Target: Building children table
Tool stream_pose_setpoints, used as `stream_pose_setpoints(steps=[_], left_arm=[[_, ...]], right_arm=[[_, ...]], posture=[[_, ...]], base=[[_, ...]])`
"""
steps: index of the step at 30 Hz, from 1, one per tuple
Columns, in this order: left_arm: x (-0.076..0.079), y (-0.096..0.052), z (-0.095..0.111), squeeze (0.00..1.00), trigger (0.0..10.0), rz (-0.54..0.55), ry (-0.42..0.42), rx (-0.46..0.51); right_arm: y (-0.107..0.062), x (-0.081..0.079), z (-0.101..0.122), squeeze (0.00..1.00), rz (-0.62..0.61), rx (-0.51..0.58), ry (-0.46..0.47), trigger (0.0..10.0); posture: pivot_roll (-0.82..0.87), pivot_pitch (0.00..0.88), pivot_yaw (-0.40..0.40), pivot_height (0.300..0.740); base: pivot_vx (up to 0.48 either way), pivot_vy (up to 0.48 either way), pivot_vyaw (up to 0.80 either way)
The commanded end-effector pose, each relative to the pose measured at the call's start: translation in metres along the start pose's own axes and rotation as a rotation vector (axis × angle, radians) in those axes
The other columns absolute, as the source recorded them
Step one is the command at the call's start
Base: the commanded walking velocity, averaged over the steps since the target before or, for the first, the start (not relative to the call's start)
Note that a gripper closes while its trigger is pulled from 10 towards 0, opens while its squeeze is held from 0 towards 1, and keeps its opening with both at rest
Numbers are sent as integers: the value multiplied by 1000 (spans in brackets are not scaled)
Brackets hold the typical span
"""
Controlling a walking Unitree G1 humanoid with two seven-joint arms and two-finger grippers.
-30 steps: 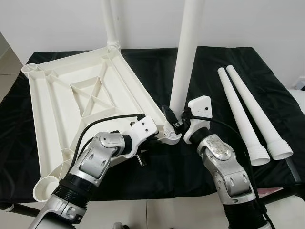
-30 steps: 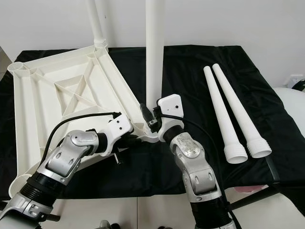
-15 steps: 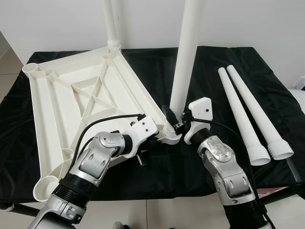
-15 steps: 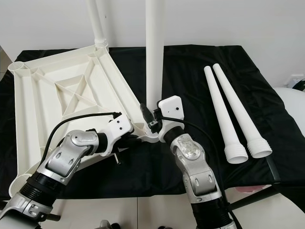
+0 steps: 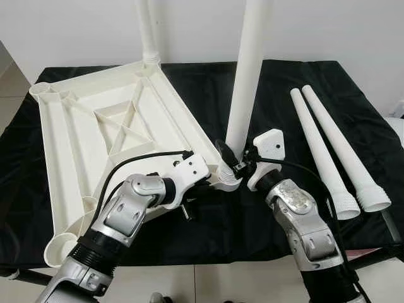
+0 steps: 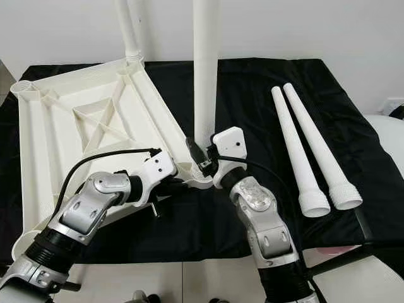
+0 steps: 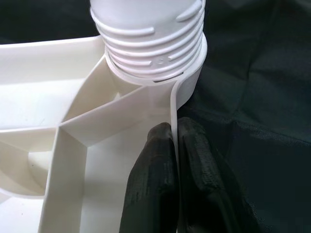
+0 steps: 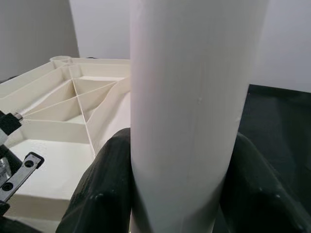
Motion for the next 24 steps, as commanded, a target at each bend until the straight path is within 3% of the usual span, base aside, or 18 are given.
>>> stream_pose_setpoints(steps=[1, 5, 6, 7, 8, 13, 14, 24], left_arm=[[-30, -17, 2, 0, 10000, 142, 29, -14], [-31, -18, 3, 0, 10000, 147, 30, -15], [-32, -18, 3, 0, 10000, 149, 30, -15], [-32, -18, 3, 0, 10000, 151, 29, -14], [-32, -17, 3, 0, 10000, 151, 28, -14], [-32, -18, 3, 0, 10000, 153, 27, -13], [-32, -18, 3, 0, 10000, 155, 25, -13], [-32, -18, 2, 0, 10000, 158, 23, -13]], right_arm=[[-16, -20, -41, 0, 107, -158, 3, 10000], [-16, -22, -40, 0, 107, -156, 33, 10000], [-15, -23, -40, 875, 110, -153, 36, 10000], [-15, -24, -40, 875, 111, -151, 40, 10000], [-15, -25, -39, 1000, 116, -148, 44, 10000], [-14, -25, -38, 1000, 118, -143, 53, 10000], [-14, -26, -34, 0, 130, -126, 73, 10000], [-14, -29, -22, 0, 162, -70, 109, 10000]], posture=[[-2, 166, 48, 740], [-2, 167, 48, 740], [-2, 167, 48, 740], [-1, 167, 48, 740], [-1, 167, 48, 740], [0, 167, 48, 740], [0, 167, 47, 740], [1, 164, 45, 740]], base=[[0, 0, 0], [0, 0, 0], [0, 0, 0], [0, 0, 0], [0, 0, 0], [0, 0, 0], [0, 0, 0], [0, 0, 0]])
Point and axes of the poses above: a point about 5 cm out from each wrist's last joint towards the gripper, its own y axis pointing out of the wrist towards the gripper, its own z axis along the axis of the wrist's last joint, x = y × z, the point moved 5 cm from there along y, pointing out of the wrist towards the gripper, and after that the axes turned 10 degrees about -y, right-handed, at the moved point
